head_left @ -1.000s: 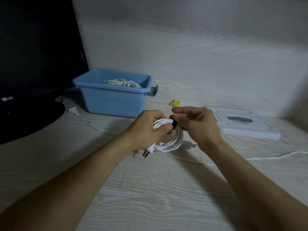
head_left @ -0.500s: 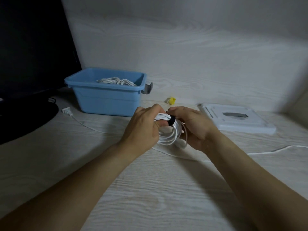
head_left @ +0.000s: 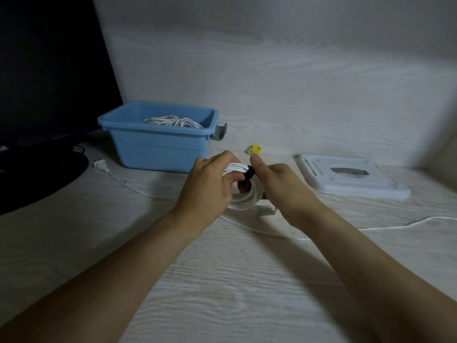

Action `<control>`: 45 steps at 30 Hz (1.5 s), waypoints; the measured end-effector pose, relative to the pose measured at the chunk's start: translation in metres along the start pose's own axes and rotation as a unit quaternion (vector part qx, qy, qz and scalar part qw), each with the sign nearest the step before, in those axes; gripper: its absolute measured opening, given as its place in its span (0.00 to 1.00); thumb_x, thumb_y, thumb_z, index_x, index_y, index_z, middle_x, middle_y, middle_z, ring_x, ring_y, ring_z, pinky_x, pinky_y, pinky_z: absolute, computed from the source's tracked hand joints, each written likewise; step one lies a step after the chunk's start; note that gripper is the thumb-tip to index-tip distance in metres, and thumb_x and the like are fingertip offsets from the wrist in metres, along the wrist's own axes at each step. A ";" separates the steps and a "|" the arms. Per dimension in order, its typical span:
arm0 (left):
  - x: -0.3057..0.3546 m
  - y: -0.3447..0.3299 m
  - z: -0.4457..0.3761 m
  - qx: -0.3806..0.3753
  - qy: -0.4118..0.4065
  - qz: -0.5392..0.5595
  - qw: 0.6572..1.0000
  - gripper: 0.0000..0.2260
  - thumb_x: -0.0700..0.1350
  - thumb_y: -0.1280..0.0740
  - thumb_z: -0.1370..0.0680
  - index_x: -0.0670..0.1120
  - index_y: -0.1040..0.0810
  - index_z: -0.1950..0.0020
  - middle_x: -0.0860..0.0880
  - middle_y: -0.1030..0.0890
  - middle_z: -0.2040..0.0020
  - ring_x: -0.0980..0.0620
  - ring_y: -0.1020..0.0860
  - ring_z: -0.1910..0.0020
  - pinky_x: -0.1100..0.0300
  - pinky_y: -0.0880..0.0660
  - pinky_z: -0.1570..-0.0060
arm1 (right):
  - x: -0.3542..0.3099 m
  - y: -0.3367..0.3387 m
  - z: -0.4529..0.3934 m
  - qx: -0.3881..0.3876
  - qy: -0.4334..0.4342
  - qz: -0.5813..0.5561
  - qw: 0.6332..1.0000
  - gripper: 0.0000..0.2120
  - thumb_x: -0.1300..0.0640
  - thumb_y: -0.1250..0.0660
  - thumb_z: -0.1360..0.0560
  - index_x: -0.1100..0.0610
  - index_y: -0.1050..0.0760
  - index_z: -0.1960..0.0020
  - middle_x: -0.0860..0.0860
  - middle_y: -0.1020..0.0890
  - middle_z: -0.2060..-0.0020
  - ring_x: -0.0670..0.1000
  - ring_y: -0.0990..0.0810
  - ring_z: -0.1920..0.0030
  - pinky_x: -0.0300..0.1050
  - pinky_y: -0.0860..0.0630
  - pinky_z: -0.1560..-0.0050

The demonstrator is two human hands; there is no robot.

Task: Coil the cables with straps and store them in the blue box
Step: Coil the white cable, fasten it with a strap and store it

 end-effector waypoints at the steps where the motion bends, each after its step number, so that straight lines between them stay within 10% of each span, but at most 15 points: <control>1: -0.001 0.002 -0.002 -0.002 0.000 0.015 1.000 0.01 0.40 0.31 0.23 0.43 0.21 0.52 0.52 0.20 0.60 0.47 0.24 0.60 0.54 0.29 0.61 | 0.001 -0.001 -0.001 -0.018 -0.022 -0.032 0.999 0.30 0.41 0.42 0.18 0.70 0.19 0.52 0.61 0.15 0.59 0.58 0.17 0.58 0.58 0.22 0.47; 7: -0.008 0.007 -0.007 -0.015 0.043 0.067 0.997 0.02 0.42 0.32 0.23 0.45 0.19 0.54 0.48 0.18 0.64 0.50 0.22 0.63 0.55 0.26 0.62 | -0.003 0.001 0.004 -0.203 -0.002 -0.151 0.968 0.16 0.61 0.31 0.32 0.69 0.21 0.48 0.68 0.18 0.50 0.60 0.18 0.50 0.55 0.23 0.45; 16: -0.015 0.001 -0.006 -0.092 0.166 0.078 0.979 0.08 0.46 0.36 0.30 0.45 0.18 0.60 0.49 0.18 0.67 0.49 0.20 0.64 0.51 0.23 0.64 | 0.004 -0.002 0.002 -0.068 0.123 0.027 0.990 0.09 0.50 0.25 0.27 0.55 0.20 0.57 0.49 0.17 0.63 0.46 0.20 0.63 0.45 0.23 0.60; 19: -0.024 -0.005 -0.002 -0.125 0.200 0.084 0.968 0.08 0.38 0.31 0.27 0.48 0.19 0.65 0.49 0.18 0.69 0.52 0.21 0.67 0.54 0.24 0.67 | 0.007 0.000 -0.001 0.037 0.198 0.044 0.978 0.18 0.49 0.19 0.34 0.52 0.20 0.48 0.48 0.17 0.52 0.46 0.18 0.53 0.44 0.21 0.53; 27: -0.031 -0.014 0.002 -0.165 0.250 0.130 0.945 0.14 0.38 0.29 0.26 0.49 0.21 0.72 0.51 0.20 0.74 0.55 0.24 0.73 0.59 0.29 0.66 | 0.001 -0.005 0.005 0.067 0.333 0.120 0.933 0.06 0.57 0.20 0.33 0.58 0.15 0.60 0.51 0.15 0.58 0.45 0.17 0.58 0.42 0.20 0.54; 38: -0.009 -0.017 0.005 -0.141 0.150 0.097 0.974 0.06 0.43 0.32 0.22 0.50 0.20 0.59 0.54 0.19 0.67 0.59 0.22 0.67 0.61 0.27 0.64 | -0.003 0.014 0.002 0.027 0.090 -0.107 0.990 0.07 0.58 0.23 0.31 0.62 0.17 0.61 0.55 0.15 0.68 0.49 0.18 0.69 0.40 0.21 0.65; 45: -0.006 -0.014 0.009 -0.076 0.072 0.048 0.993 0.04 0.44 0.33 0.23 0.46 0.19 0.52 0.49 0.18 0.62 0.49 0.21 0.62 0.53 0.25 0.63 | 0.000 -0.001 0.013 -0.128 -0.131 -0.373 0.910 0.08 0.60 0.33 0.22 0.64 0.23 0.58 0.57 0.18 0.70 0.49 0.20 0.75 0.38 0.24 0.74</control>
Point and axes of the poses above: each hand's wrist, its own z-axis away from the middle knuckle, its own y-axis out of the back of the hand, x = y × z, the point moved 3 cm from there along -z, towards the middle knuckle
